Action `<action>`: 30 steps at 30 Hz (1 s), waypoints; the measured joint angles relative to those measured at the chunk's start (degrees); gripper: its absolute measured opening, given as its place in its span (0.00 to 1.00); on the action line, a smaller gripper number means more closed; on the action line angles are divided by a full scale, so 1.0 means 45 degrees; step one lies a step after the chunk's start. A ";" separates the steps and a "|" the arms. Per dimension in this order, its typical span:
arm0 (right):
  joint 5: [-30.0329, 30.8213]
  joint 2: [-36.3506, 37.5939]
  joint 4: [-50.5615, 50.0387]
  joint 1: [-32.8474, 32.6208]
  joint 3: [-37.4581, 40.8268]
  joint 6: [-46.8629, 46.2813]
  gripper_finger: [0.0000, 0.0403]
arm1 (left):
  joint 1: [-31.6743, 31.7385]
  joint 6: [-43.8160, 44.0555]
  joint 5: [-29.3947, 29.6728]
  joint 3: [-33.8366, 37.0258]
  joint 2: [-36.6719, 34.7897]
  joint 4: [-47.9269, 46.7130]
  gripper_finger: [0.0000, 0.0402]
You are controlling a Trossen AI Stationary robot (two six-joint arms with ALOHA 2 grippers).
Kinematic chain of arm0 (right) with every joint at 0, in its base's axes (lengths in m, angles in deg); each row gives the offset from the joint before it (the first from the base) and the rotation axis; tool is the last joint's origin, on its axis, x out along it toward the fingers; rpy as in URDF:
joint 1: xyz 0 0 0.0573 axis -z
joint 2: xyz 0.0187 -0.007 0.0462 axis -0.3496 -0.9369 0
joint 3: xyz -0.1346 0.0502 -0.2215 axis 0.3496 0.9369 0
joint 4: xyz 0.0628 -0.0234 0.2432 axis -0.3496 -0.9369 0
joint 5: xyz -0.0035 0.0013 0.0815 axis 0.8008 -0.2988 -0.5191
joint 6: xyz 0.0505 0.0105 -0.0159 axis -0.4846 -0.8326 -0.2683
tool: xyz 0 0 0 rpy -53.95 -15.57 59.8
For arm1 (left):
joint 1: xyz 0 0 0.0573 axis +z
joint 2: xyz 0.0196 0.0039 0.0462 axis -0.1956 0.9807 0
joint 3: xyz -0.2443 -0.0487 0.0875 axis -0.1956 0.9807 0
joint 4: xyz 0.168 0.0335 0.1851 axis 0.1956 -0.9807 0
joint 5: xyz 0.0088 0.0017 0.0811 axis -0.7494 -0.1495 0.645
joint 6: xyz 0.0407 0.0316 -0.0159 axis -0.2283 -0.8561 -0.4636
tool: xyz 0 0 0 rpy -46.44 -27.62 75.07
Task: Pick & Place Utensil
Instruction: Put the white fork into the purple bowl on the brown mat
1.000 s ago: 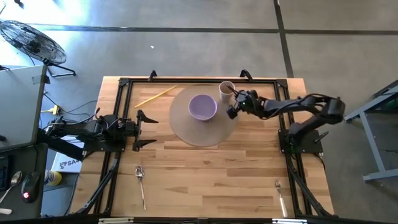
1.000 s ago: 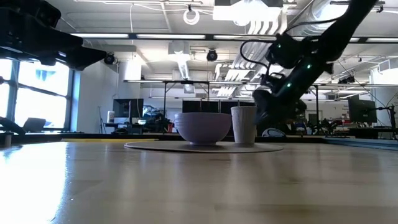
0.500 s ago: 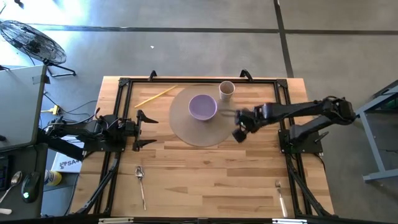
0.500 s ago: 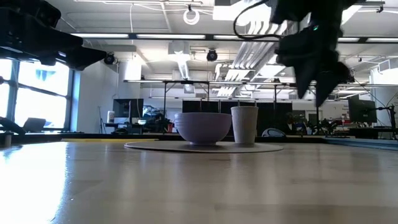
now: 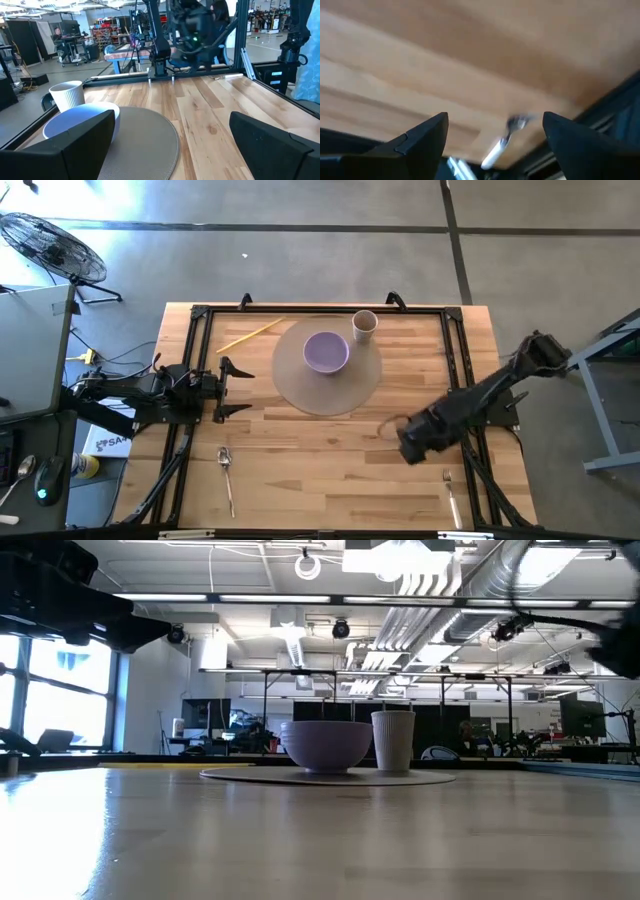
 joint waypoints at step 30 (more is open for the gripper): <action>-0.1599 -0.2181 0.6042 -0.1559 0.2132 -0.3563 0.79 | 0.0000 0.0001 -0.0005 0.0000 0.0005 0.0000 0.96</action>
